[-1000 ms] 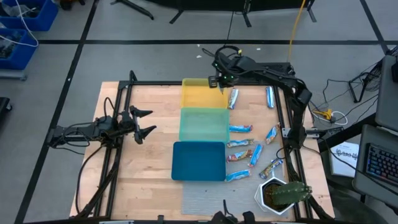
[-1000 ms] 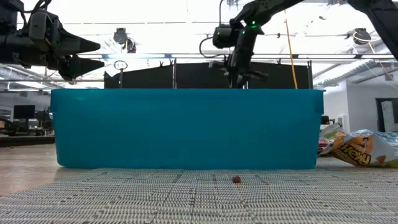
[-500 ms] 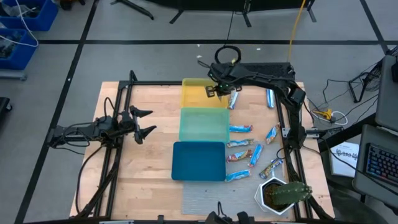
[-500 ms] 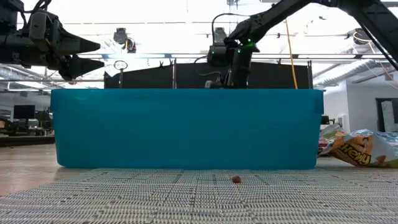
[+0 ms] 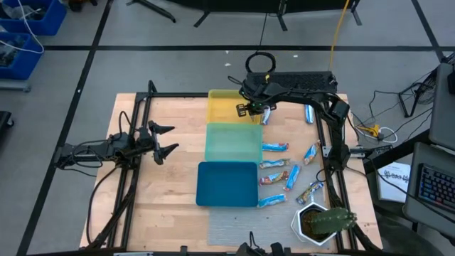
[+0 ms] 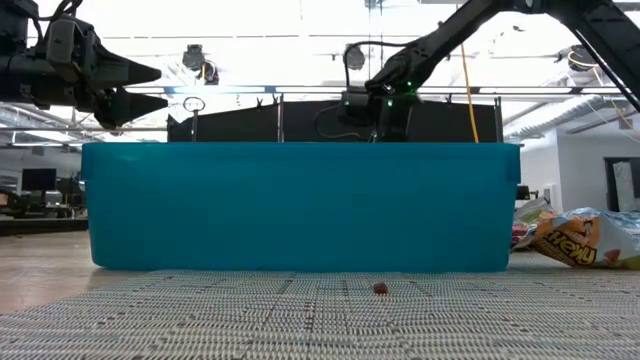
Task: Pick and place Granola Bars by type
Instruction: Put the yellow granola bar into the yellow bin
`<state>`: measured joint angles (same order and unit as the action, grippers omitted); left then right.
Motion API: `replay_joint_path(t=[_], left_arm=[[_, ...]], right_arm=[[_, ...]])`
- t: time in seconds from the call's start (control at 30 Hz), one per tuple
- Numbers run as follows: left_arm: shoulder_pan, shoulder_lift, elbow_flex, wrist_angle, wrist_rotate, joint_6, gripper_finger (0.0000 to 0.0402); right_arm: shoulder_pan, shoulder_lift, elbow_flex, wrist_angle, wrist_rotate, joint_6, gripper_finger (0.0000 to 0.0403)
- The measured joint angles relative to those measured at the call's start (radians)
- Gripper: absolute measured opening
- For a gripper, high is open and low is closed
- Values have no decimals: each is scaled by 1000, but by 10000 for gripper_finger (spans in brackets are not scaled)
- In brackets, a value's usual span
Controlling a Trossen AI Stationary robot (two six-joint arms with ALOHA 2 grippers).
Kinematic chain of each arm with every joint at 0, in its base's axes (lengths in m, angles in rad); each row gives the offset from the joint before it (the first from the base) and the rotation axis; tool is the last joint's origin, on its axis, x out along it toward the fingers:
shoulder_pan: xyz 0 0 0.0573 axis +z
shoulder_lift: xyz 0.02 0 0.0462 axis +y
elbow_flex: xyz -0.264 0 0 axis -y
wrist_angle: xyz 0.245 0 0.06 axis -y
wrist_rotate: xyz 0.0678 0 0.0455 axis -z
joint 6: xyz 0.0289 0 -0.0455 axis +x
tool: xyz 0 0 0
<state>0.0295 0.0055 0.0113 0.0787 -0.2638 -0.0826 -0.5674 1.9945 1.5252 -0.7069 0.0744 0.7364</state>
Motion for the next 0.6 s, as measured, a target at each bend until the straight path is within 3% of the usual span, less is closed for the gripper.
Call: replay_joint_path(t=[0.37,0.6], left_arm=[[0,0,0,0,0,0,392],[0,0,0,0,0,0,392]], right_arm=[[0,0,-42,54,-10,-5,5],[0,0,-43,53,27,16,62]])
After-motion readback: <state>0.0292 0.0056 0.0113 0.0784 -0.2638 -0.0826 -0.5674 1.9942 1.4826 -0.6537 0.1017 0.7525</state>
